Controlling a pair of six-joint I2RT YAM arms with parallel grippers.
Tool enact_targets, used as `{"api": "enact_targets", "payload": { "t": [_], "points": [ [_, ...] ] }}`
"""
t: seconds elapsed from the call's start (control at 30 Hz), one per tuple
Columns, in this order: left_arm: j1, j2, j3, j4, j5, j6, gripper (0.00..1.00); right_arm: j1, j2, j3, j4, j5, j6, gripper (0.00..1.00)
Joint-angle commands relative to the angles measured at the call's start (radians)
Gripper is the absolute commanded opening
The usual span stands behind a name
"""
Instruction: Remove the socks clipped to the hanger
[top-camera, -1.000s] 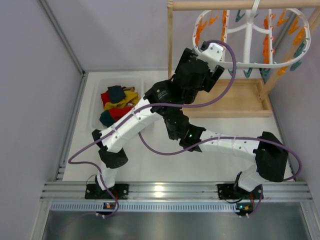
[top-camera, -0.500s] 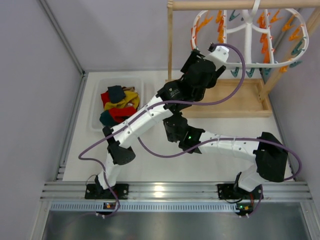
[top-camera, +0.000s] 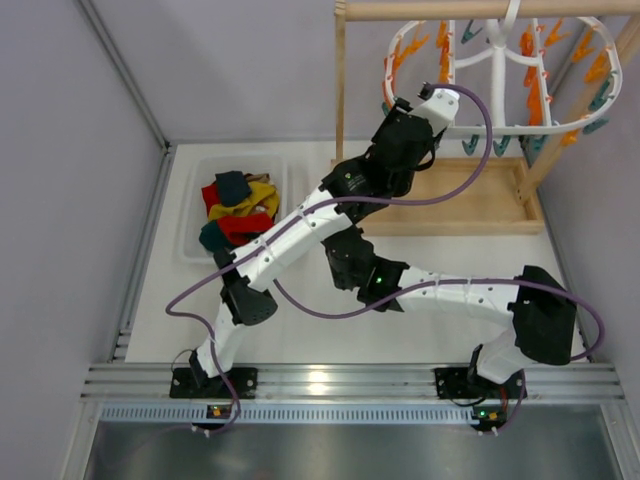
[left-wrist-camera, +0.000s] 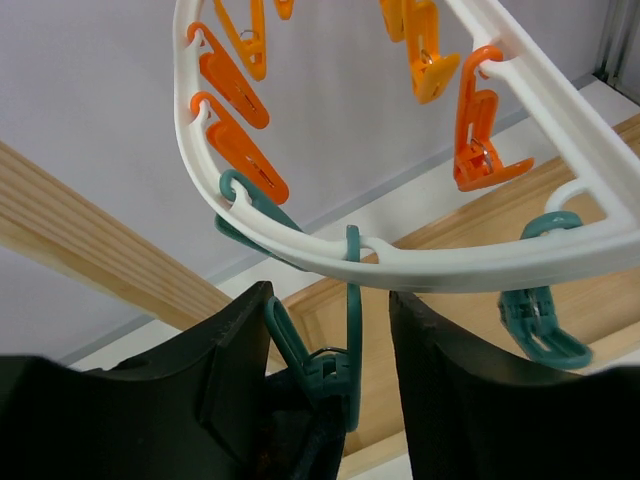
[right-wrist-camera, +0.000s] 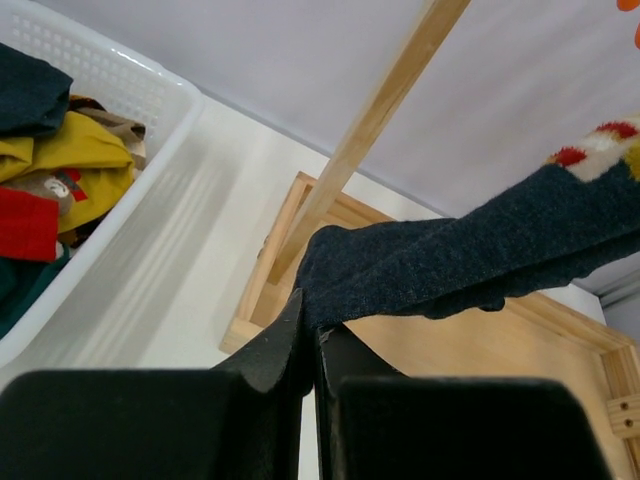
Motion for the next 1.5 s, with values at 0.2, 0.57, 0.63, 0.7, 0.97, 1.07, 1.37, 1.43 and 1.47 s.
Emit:
{"api": "enact_targets", "payload": {
  "t": [0.2,0.57,0.63,0.7,0.97,1.07,1.37,1.43,1.47],
  "points": [
    [0.025,0.009,0.033,0.069,0.026,-0.002,0.4,0.055,-0.081,-0.042,0.06,-0.047,0.013,0.0],
    [0.025,-0.02,0.019,0.069,0.024,-0.035,0.27,0.055,-0.114,-0.12,0.072,-0.035,0.062,0.0],
    [0.024,-0.046,-0.014,0.069,0.027,-0.048,0.42,0.055,-0.13,-0.148,0.051,-0.037,0.077,0.0],
    [0.025,-0.071,-0.042,0.069,0.024,-0.064,0.54,0.054,-0.152,-0.18,0.029,-0.05,0.122,0.0],
    [0.025,-0.377,-0.379,0.064,-0.058,-0.203,0.99,-0.018,-0.302,-0.406,-0.02,-0.302,0.304,0.0],
    [0.025,-0.472,-0.487,0.063,-0.147,-0.231,0.99,-0.064,-0.327,-0.447,-0.012,-0.411,0.344,0.0],
    [0.025,-0.808,-0.882,0.061,-0.313,-0.341,0.99,-0.167,-0.266,-0.412,0.035,-0.606,0.37,0.0],
    [0.025,-0.914,-0.99,0.052,-0.377,-0.36,0.99,-0.173,-0.214,-0.36,0.046,-0.639,0.317,0.0],
    [0.025,-0.95,-1.025,0.037,-0.384,-0.416,0.99,-0.181,-0.192,-0.337,0.049,-0.653,0.307,0.0]
  ]
}}
